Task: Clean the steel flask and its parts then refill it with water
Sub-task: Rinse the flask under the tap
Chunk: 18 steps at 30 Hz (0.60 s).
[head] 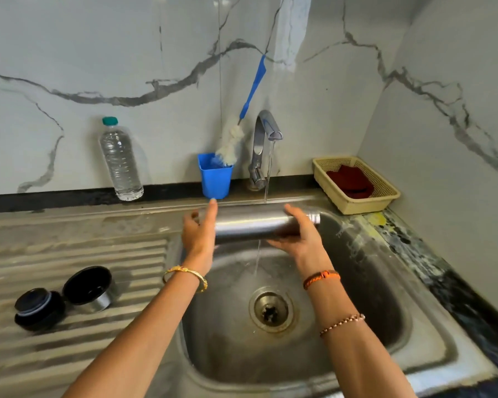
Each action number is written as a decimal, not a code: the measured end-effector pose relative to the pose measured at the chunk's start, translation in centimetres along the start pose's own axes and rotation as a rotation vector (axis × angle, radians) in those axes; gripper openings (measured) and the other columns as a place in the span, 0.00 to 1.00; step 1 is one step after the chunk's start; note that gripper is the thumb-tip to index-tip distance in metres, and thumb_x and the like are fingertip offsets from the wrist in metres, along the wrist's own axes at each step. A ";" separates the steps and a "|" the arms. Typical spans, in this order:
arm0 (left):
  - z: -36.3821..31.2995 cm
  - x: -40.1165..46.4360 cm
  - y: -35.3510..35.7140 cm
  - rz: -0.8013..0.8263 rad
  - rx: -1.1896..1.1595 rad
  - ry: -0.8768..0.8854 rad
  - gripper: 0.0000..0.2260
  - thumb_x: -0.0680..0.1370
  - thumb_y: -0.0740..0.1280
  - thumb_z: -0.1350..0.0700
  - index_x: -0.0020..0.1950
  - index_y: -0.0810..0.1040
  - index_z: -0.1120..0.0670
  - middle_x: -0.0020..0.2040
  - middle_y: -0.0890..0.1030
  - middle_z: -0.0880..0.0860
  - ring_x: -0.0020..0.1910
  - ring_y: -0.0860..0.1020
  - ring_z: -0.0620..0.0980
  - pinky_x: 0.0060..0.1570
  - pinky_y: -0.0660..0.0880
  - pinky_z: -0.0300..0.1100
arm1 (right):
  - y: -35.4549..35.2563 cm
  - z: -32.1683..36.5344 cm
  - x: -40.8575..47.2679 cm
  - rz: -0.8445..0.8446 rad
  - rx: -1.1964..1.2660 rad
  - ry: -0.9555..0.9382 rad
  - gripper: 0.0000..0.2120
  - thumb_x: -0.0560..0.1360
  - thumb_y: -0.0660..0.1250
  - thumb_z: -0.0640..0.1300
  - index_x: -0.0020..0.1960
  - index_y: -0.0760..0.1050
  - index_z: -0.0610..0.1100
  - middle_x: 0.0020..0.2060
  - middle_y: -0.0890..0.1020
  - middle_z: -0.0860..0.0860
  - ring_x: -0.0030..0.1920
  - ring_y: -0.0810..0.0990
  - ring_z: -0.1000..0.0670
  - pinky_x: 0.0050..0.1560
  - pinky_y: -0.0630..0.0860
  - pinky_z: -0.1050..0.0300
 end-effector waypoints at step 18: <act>12.6 3.4 7.1 0.130 -0.538 -0.770 0.14 0.78 0.61 0.48 0.58 0.69 0.56 0.59 0.71 0.61 0.54 0.70 0.61 0.51 0.69 0.60 | 6.8 1.9 7.3 0.095 -1.048 -0.660 0.27 0.54 0.79 0.39 0.49 0.72 0.47 0.45 0.80 0.49 0.44 0.80 0.50 0.47 0.79 0.52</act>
Point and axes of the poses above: each hand's wrist, its own x-axis towards the middle knuckle, its own y-axis out of the palm, z = x × y, the point moved 5 cm from there along x, towards the middle knuckle
